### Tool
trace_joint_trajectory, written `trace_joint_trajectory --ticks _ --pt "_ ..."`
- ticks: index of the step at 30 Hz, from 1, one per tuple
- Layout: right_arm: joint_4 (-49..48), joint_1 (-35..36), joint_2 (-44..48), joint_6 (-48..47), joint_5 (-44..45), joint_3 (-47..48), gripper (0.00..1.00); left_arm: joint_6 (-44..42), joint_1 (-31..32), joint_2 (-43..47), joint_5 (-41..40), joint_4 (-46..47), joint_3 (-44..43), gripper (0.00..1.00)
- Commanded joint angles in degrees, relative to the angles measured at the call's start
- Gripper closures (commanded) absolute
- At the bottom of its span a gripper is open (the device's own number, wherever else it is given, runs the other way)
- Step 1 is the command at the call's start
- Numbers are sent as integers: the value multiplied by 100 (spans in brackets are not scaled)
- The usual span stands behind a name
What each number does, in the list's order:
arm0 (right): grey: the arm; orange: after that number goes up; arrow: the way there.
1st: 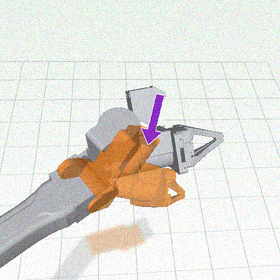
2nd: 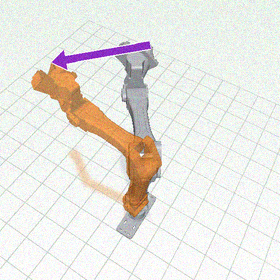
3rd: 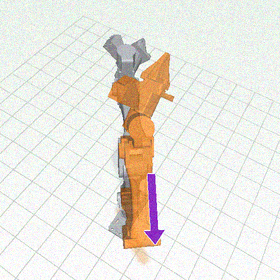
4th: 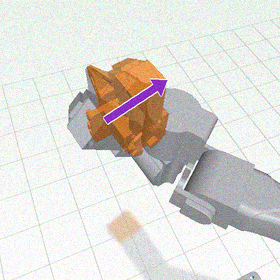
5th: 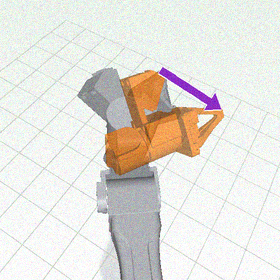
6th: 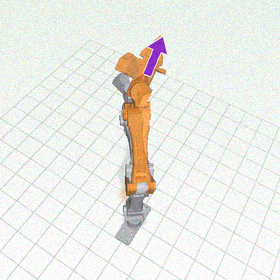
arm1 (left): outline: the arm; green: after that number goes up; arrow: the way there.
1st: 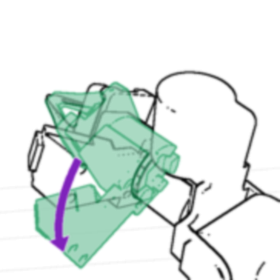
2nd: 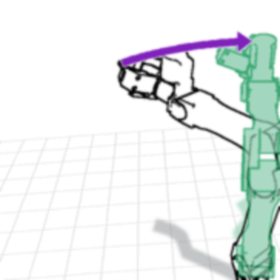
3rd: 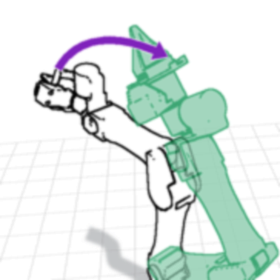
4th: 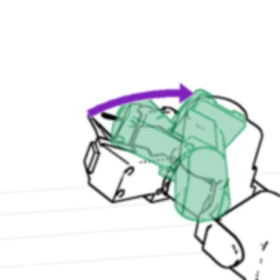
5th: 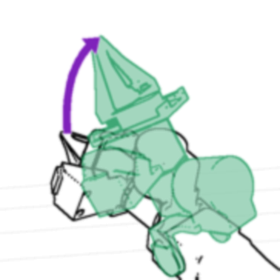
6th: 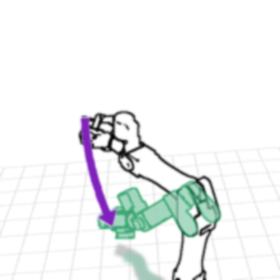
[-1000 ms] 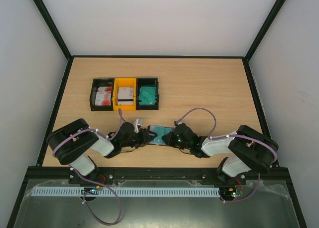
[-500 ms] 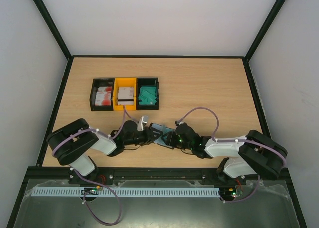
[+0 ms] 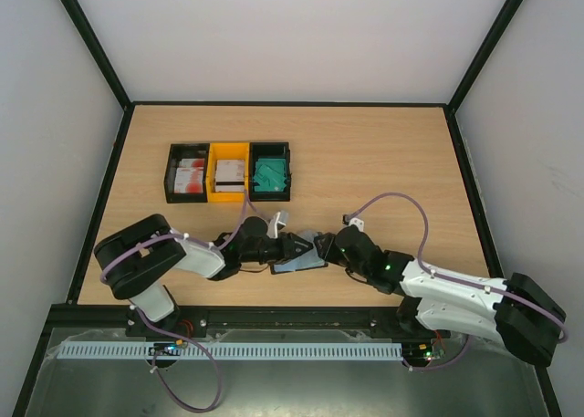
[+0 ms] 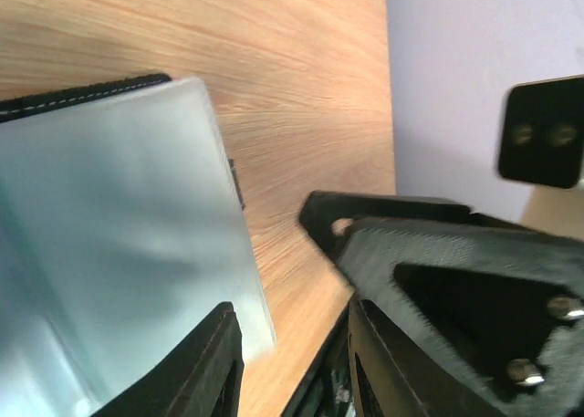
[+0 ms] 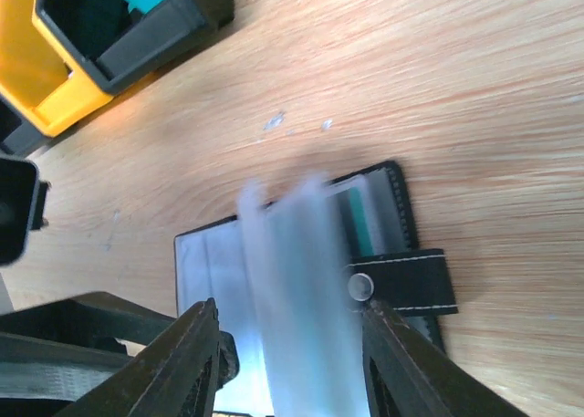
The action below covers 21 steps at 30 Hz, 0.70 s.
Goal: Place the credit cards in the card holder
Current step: Turn over the card slot in the card holder.
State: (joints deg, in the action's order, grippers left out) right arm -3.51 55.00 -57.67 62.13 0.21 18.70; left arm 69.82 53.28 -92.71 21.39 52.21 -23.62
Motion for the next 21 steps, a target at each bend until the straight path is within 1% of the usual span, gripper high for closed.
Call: trace_joint_trajectory --ticks 1,6,9,11,13,18,21 --pt "960 44 299 8 832 279 56 -310 109 -281 -135 -531 -174 65" --pt "1234 45 612 -49 971 301 56 -418 221 -502 -214 -754 -368 65" --pt "1271 45 675 -156 885 345 55 -568 278 -429 -381 -1101 -555 66" --pt "1316 45 655 -275 799 389 55 -880 308 -206 -615 -1880 -766 65" --pt "1436 38 635 -415 797 494 55 -1225 338 177 -1113 -2799 -1070 61" --pt "1725 41 658 -836 945 879 53 -2006 241 962 -2412 -5185 -1974 43" --pt "1783 38 469 -1199 1031 1234 51 -2269 -66 1289 -2840 -6156 -2398 36"
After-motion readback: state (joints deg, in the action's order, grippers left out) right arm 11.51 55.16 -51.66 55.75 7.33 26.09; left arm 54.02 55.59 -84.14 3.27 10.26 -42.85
